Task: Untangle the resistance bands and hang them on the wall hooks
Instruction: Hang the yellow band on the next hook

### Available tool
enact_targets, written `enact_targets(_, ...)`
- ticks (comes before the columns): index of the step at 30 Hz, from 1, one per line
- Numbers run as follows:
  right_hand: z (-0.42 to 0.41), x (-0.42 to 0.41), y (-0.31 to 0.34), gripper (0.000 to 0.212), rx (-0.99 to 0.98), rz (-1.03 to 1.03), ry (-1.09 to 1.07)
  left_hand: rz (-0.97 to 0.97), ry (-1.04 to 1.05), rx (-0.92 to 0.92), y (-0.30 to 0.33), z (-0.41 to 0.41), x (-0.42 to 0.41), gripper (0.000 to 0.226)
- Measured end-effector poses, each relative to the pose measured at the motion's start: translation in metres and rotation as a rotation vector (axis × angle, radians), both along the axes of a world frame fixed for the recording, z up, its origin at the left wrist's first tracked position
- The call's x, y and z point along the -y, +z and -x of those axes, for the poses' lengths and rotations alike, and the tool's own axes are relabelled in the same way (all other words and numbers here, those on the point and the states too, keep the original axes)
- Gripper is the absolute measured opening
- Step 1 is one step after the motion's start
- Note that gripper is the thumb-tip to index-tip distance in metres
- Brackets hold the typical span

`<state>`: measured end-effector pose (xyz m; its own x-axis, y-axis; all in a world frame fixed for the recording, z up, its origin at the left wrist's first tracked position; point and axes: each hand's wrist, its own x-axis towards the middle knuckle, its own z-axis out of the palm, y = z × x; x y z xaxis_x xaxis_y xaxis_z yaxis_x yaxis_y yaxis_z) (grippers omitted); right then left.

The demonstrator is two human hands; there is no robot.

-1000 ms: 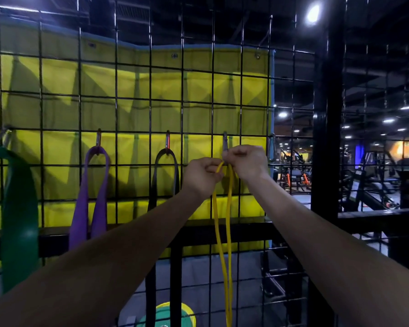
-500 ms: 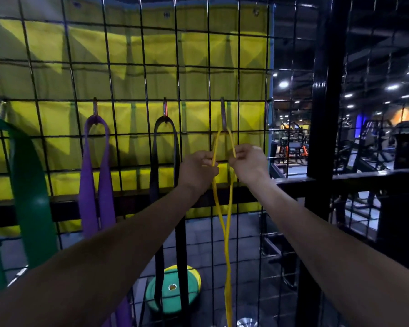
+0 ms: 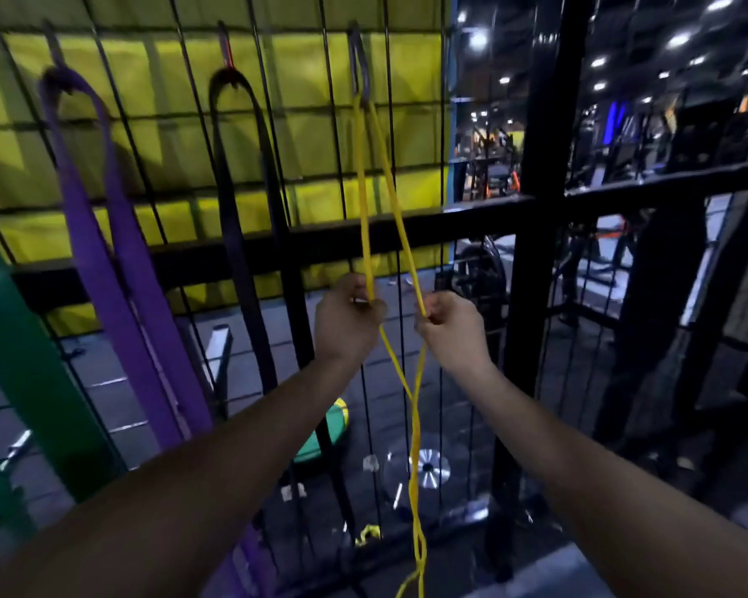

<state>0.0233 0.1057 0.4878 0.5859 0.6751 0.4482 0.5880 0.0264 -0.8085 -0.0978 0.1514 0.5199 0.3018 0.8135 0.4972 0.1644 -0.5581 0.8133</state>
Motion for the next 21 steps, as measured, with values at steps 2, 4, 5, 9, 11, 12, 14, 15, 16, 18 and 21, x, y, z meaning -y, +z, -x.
enact_targets(2, 0.002, 0.006, -0.028, 0.008, -0.019, 0.062, -0.003, -0.026, -0.016, -0.066, -0.029, -0.002, -0.005, 0.013)
enact_targets(4, 0.003, 0.012, -0.058, 0.014, -0.036, 0.13, 0.02, -0.01, 0.035, -0.197, -0.064, -0.002, -0.008, 0.009)
enact_targets(5, 0.004, 0.015, -0.073, 0.013, -0.044, 0.171, 0.027, 0.012, 0.005, -0.197, -0.08, -0.001, -0.008, 0.009)
enact_targets(9, 0.005, 0.022, -0.137, 0.013, -0.107, 0.308, -0.015, 0.127, -0.006, -0.302, -0.15, 0.003, -0.006, 0.012)
enact_targets(11, 0.006, 0.027, -0.166, 0.008, -0.146, 0.342, -0.054, 0.16, -0.021, -0.338, -0.179, 0.004, -0.004, 0.013)
enact_targets(12, 0.008, 0.03, -0.178, 0.006, -0.157, 0.353, -0.061, 0.149, -0.036, -0.357, -0.19, 0.004, -0.002, 0.016)
enact_targets(14, 0.012, 0.035, -0.2, 0.004, -0.175, 0.381, -0.057, 0.174, -0.061, -0.39, -0.211, 0.003, 0.003, 0.017)
enact_targets(15, 0.013, 0.037, -0.211, 0.002, -0.182, 0.406, -0.048, 0.211, -0.068, -0.404, -0.222, 0.002, 0.005, 0.014)
enact_targets(16, 0.015, 0.039, -0.22, 0.007, -0.181, 0.439, -0.045, 0.243, -0.067, -0.423, -0.233, 0.002, 0.007, 0.013)
enact_targets(18, 0.016, 0.043, -0.24, 0.013, -0.179, 0.519, -0.039, 0.303, -0.063, -0.47, -0.258, 0.005, 0.012, 0.011)
enact_targets(21, 0.014, 0.051, -0.273, 0.015, -0.204, 0.618, -0.051, 0.402, -0.065, -0.477, -0.294, 0.015, 0.019, 0.011)
